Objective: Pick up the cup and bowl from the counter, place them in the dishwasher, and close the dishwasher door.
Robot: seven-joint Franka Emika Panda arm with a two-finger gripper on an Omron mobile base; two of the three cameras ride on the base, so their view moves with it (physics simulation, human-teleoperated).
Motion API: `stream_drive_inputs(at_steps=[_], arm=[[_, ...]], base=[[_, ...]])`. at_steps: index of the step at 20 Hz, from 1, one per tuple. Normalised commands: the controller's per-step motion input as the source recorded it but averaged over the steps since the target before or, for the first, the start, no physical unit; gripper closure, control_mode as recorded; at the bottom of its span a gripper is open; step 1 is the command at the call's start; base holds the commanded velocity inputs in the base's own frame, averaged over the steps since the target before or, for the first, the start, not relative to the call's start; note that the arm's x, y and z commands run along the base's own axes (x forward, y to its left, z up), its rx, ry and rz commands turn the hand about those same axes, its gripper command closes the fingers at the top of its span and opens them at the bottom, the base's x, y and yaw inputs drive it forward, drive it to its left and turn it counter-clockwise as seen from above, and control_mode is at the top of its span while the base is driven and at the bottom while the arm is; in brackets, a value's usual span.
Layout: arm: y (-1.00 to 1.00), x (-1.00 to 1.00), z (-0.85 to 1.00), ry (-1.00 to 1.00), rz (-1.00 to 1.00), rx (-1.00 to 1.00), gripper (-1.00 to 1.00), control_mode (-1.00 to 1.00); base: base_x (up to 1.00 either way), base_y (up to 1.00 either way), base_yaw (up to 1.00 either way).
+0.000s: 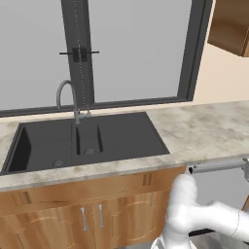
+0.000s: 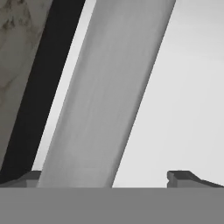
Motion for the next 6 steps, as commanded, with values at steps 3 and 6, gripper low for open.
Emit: stream_drive_inputs(at_steps=[3,6], arm=[[0.00,0.78,-1.00,-0.12,0.00,-0.28,-1.00,-1.00],[0.01,0.64,-1.00,-0.19,0.00,-0.40,-1.00,-1.00]], base=[[0.00,0.00,0.00],[0.00,0.00,0.00]])
